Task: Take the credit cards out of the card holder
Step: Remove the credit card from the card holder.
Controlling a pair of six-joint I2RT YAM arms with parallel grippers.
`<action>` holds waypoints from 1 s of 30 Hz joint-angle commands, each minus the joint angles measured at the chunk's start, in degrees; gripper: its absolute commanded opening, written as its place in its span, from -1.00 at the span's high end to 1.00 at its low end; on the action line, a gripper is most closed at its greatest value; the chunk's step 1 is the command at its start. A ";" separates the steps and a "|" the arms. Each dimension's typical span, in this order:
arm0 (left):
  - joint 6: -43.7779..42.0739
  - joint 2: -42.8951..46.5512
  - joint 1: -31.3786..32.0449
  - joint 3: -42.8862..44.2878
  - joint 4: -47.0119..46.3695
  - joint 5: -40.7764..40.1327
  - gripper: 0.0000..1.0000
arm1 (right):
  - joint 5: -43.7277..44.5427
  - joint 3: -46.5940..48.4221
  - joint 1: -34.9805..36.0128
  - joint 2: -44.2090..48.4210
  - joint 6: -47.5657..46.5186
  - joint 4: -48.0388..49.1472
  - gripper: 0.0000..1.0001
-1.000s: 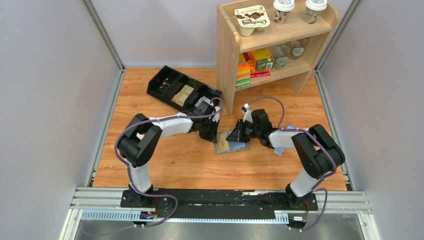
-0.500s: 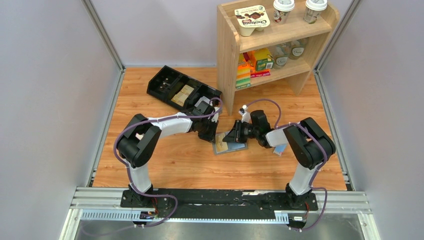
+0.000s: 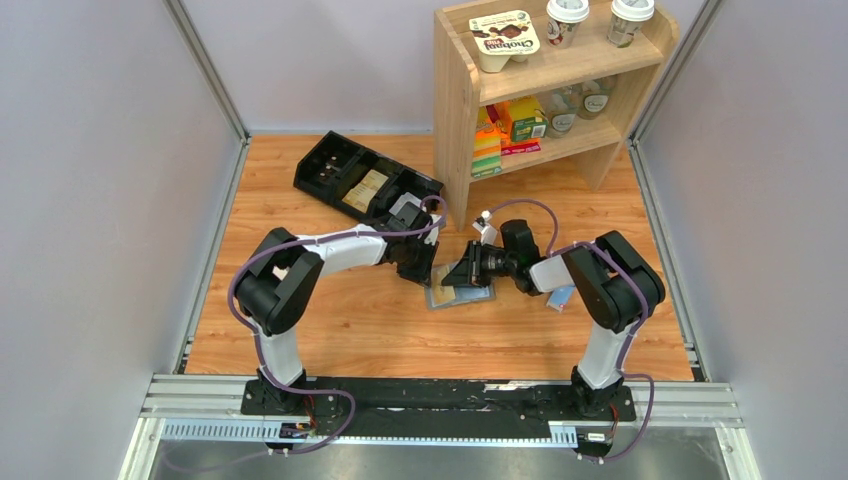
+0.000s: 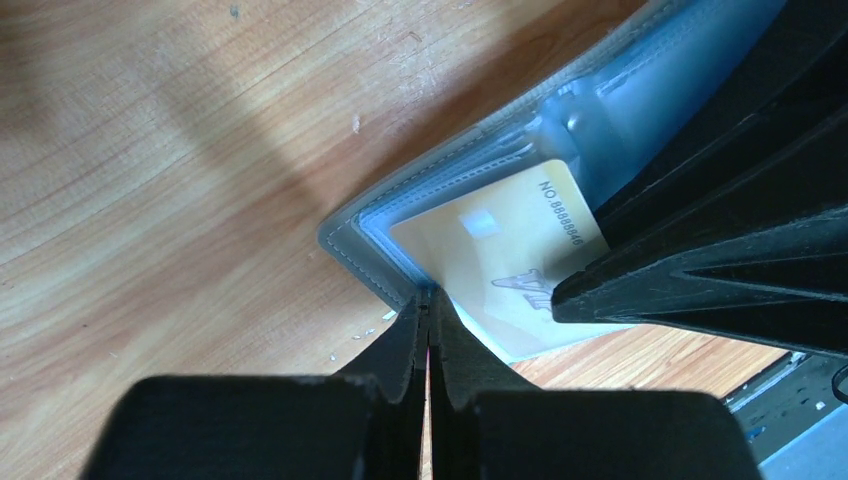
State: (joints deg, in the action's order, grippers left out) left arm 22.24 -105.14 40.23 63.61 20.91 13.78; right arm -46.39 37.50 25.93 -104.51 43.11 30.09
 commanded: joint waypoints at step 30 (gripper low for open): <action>-1.23 -3.32 0.55 -1.74 4.14 -4.20 1.00 | -6.43 -6.38 -6.68 3.08 -0.04 7.10 1.00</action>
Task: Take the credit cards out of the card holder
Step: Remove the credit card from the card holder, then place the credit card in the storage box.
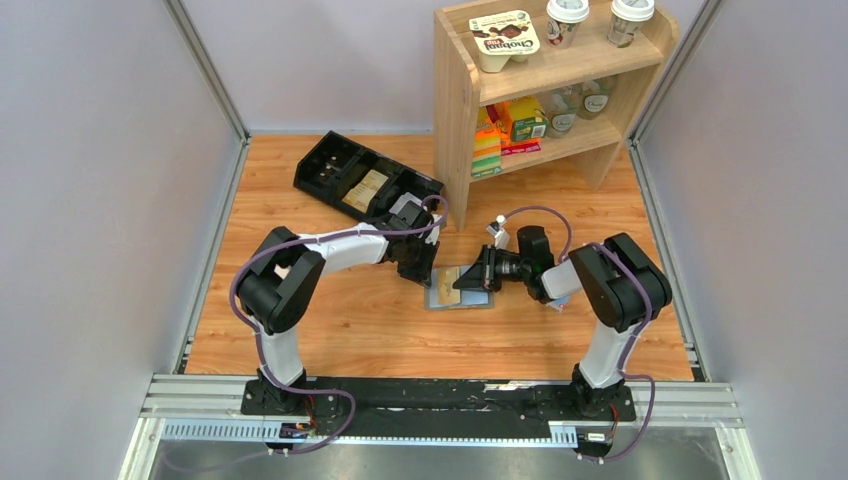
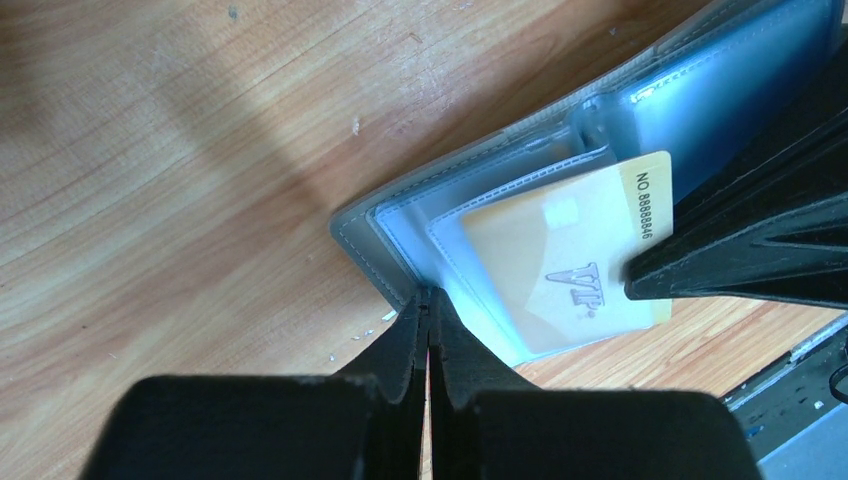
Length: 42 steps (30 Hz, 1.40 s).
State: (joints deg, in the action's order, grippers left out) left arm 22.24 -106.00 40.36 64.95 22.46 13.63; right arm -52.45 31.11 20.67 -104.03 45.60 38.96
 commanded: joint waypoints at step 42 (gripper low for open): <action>-21.43 28.63 -0.63 -0.09 -1.89 0.50 -0.08 | 25.63 25.21 5.96 35.65 -35.49 -69.10 1.00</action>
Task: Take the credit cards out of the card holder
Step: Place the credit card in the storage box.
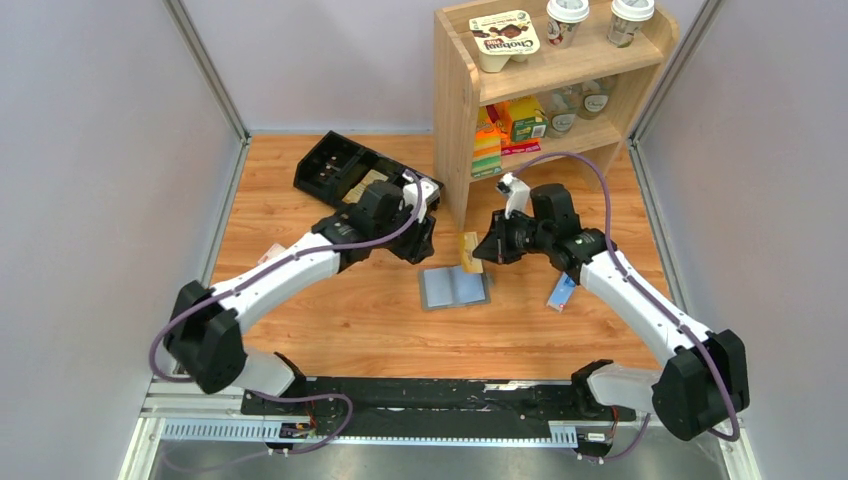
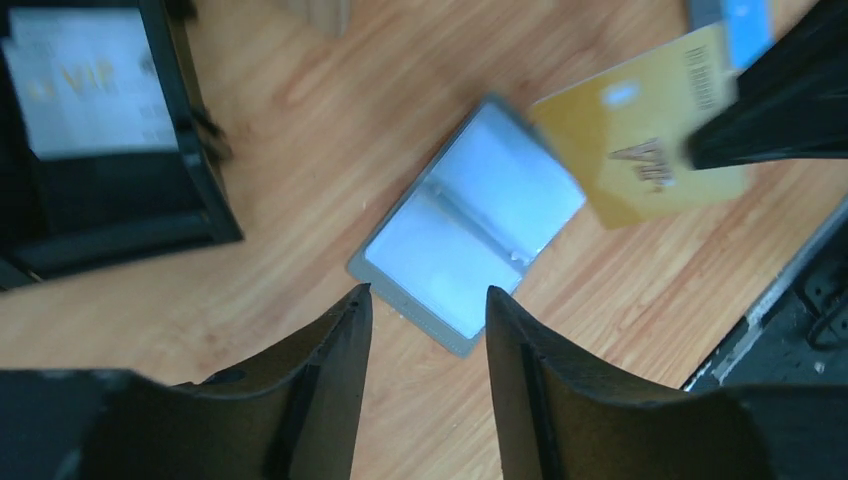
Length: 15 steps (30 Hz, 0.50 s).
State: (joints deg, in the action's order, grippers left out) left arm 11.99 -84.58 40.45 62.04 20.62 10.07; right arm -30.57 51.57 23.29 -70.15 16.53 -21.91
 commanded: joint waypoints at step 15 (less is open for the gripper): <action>-35.10 14.97 -2.83 4.84 4.25 37.12 -0.50 | -1.24 14.00 14.24 5.81 -20.49 -15.01 0.94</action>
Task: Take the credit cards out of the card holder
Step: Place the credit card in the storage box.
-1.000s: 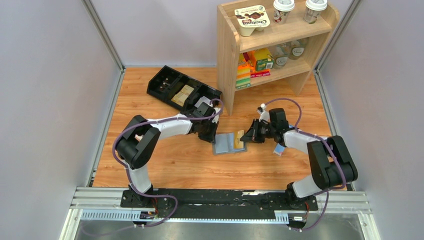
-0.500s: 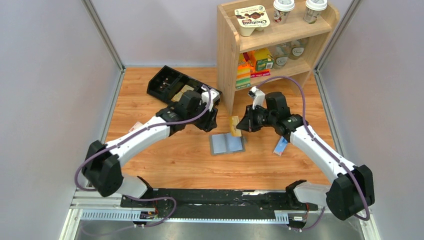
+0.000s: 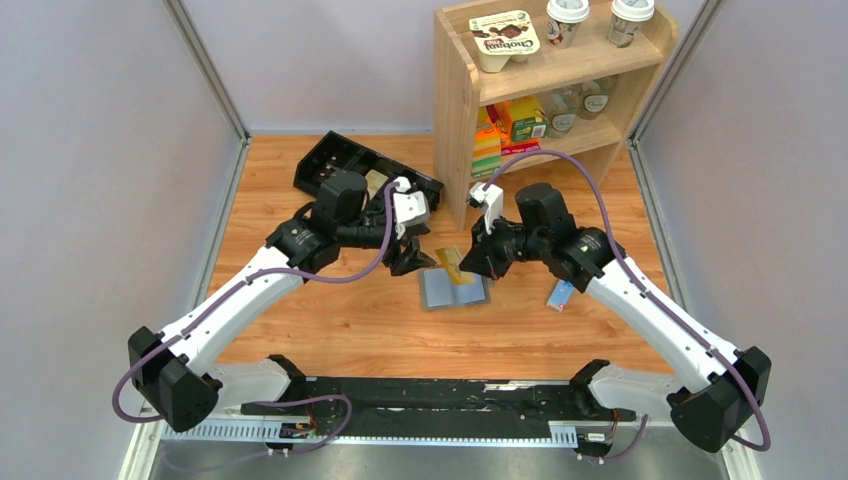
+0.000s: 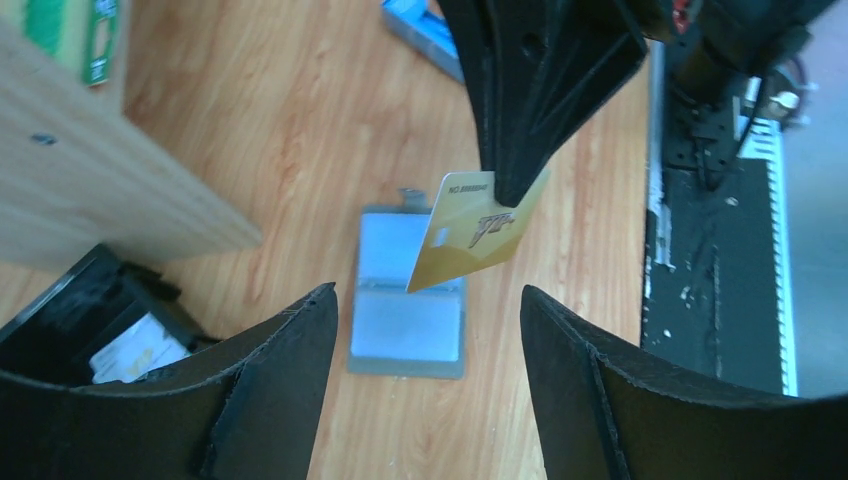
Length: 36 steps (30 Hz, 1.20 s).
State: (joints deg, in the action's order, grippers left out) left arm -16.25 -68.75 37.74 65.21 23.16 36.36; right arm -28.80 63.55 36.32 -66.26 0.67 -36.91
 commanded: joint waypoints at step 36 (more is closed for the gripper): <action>15.64 -13.85 -31.75 4.91 -6.29 -4.32 1.00 | 16.67 -7.83 -3.97 2.19 11.72 15.72 -1.00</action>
State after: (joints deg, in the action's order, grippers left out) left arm -4.49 -78.54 10.70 65.47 18.90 44.60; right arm -18.26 55.88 32.40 -62.98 7.09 -25.45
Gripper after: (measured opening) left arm 0.007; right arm 0.998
